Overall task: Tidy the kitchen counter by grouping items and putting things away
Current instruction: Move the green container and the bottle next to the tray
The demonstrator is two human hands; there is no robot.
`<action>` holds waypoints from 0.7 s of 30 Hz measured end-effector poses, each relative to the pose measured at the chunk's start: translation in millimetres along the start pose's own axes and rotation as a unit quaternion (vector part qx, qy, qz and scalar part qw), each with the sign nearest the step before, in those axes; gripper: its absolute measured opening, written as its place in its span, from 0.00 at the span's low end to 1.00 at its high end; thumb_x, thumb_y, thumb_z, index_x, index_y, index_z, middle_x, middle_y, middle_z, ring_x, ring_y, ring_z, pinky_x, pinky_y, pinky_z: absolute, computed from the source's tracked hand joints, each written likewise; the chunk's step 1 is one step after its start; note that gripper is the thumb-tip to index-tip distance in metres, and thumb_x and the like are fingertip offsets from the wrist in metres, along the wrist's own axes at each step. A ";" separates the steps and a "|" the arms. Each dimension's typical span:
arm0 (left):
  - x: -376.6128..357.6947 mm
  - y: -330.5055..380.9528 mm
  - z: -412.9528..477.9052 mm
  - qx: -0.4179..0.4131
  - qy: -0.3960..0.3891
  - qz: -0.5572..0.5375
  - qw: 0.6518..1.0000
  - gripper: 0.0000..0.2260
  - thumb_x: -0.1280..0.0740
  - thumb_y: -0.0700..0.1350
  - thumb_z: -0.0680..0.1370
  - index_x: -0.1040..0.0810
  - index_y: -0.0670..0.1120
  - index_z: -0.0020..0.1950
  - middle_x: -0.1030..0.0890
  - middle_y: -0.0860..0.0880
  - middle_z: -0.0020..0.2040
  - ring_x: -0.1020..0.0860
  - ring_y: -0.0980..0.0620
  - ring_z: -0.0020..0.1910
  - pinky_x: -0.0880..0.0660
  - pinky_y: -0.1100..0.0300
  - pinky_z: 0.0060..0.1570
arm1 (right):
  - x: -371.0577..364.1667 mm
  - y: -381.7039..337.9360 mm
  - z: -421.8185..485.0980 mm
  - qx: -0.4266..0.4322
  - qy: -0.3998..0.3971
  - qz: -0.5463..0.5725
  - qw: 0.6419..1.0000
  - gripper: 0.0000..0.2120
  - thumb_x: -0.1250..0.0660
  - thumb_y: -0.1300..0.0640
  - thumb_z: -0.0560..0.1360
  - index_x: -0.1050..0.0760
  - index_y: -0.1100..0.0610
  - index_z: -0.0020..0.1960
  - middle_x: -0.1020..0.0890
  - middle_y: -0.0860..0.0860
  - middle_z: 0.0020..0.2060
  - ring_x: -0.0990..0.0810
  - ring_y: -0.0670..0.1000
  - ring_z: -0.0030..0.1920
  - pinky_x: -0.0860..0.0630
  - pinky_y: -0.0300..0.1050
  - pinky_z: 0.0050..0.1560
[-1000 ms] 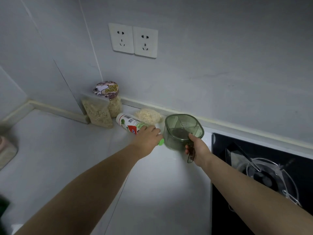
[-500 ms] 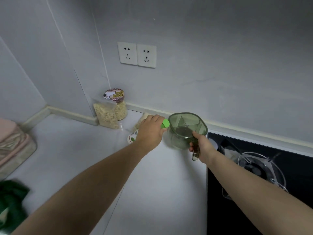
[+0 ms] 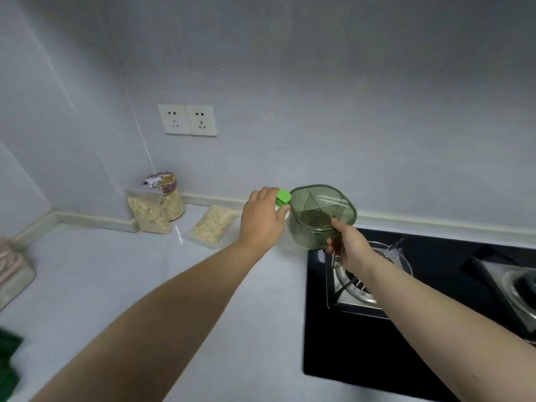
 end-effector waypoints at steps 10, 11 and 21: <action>-41.2 164.7 -42.5 -0.040 0.035 -0.075 0.996 0.14 0.36 0.46 0.78 0.26 0.41 0.62 0.23 0.47 0.57 0.29 0.47 0.58 0.35 0.60 0.54 | 174.9 -23.9 -70.5 0.040 0.055 0.024 0.997 0.13 0.35 0.48 0.76 0.22 0.57 0.53 0.26 0.49 0.26 0.30 0.47 0.26 0.34 0.41 0.31; -48.8 186.3 -50.1 -0.050 0.036 -0.082 0.995 0.14 0.36 0.46 0.78 0.26 0.41 0.61 0.23 0.46 0.57 0.29 0.47 0.58 0.35 0.60 0.54 | 199.9 -24.3 -78.9 0.051 0.067 0.033 0.996 0.13 0.35 0.49 0.76 0.22 0.57 0.53 0.25 0.49 0.26 0.30 0.47 0.26 0.34 0.41 0.31; -127.1 353.2 -114.8 -0.087 -0.013 -0.173 0.981 0.13 0.35 0.45 0.78 0.26 0.42 0.60 0.23 0.47 0.56 0.28 0.48 0.57 0.36 0.63 0.52 | 394.0 -14.4 -160.4 0.071 0.164 0.066 0.982 0.11 0.35 0.49 0.76 0.23 0.57 0.52 0.26 0.49 0.24 0.31 0.47 0.24 0.37 0.41 0.31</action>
Point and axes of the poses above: each hand's wrist, its own z-axis towards the middle knuckle, its own x-axis out of the back of the hand, y = z × x, the point moved 1 cm from there along z, towards the middle knuckle
